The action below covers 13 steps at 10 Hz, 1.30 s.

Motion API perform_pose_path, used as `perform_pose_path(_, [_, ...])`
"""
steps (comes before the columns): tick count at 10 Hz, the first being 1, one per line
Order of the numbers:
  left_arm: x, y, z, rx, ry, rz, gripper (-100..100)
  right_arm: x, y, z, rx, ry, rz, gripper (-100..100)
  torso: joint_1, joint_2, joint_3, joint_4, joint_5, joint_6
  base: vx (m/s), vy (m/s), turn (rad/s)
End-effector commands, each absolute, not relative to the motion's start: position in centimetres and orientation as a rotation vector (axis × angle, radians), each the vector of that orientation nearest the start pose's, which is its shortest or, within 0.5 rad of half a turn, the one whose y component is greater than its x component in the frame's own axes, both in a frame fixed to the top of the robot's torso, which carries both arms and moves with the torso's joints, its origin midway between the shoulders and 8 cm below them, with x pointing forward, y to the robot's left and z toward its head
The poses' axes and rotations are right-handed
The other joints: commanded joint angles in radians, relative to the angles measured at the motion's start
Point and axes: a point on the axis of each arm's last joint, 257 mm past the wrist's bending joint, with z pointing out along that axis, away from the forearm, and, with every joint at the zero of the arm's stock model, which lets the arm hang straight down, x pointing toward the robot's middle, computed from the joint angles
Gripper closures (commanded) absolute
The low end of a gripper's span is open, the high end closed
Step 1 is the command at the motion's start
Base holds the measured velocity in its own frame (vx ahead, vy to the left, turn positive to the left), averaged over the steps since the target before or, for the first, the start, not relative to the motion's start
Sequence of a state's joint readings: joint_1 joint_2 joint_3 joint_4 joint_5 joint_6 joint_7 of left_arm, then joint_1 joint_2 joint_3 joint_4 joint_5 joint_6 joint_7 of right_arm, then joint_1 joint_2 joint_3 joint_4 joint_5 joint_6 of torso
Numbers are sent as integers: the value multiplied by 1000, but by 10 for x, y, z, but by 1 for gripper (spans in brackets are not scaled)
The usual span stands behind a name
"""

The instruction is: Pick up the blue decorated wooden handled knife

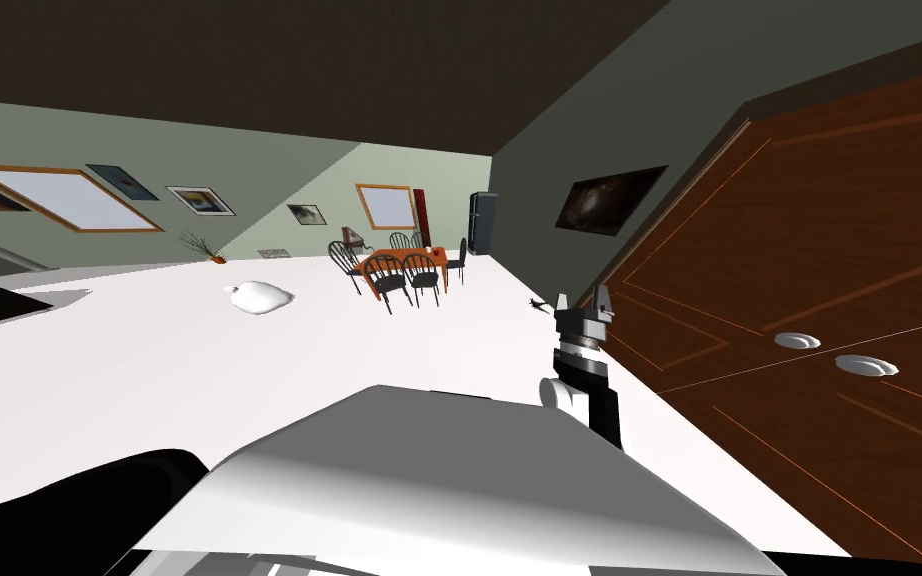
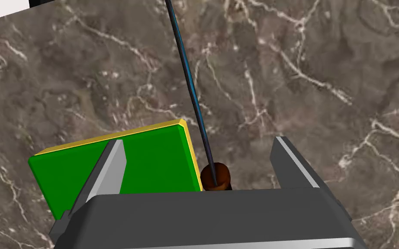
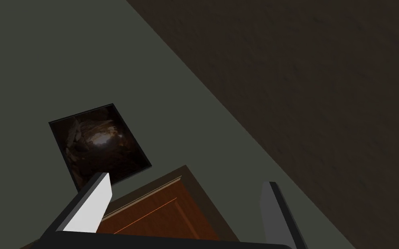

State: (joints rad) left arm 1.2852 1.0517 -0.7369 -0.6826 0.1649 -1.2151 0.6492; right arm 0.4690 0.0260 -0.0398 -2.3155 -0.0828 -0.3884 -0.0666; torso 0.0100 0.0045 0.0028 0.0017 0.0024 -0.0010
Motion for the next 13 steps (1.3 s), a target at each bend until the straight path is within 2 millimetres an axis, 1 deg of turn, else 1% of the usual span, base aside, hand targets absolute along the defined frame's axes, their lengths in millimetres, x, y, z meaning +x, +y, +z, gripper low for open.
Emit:
perform_pose_path(1, [-368,460,-313,-2319,2240,-443,-100,353,-302,29,785,548,1380,0,0,0,0,0,0,0,-62,102,-43])
perform_pose_path(2, [-366,457,-314,-2318,2240,-454,-100,353,-302,29,785,548,1380,0,-3,0,0,0,0,-1,-11,22,2])
perform_pose_path(3, [-366,458,-314,-2319,2240,-451,0,353,-302,29,786,548,1380,0,-8,-3,-1,0,-1,-1,0,0,0])
perform_pose_path(4, [-367,451,-328,-2318,2242,-450,-100,353,-302,29,786,548,1380,0,-11,-4,-2,-1,-2,-1,12,7,16])
perform_pose_path(5, [-367,447,-335,-2318,2243,-449,-100,353,-302,29,786,548,1380,0,-11,-5,-3,-1,-2,-1,20,10,17])
perform_pose_path(6, [-367,450,-330,-2318,2242,-451,-100,353,-302,29,786,548,1380,0,-11,-6,-3,-1,-2,-1,9,3,3])
perform_pose_path(7, [-367,450,-331,-2318,2242,-450,100,353,-302,29,786,548,1380,0,-11,-5,-3,-1,-3,-1,0,0,0])
perform_pose_path(11, [-368,449,-331,-2323,2240,-451,100,353,-302,29,786,548,1380,0,-9,-2,-1,1,-1,0,0,-1,3])
perform_pose_path(12, [-368,449,-331,-2323,2239,-451,0,353,-302,29,786,548,1380,0,-9,-2,0,1,-1,0,0,0,0])
perform_pose_path(13, [-366,456,-319,-2318,2241,-451,100,353,-302,29,786,548,1380,0,-9,-2,0,1,-1,0,-9,-5,-37])
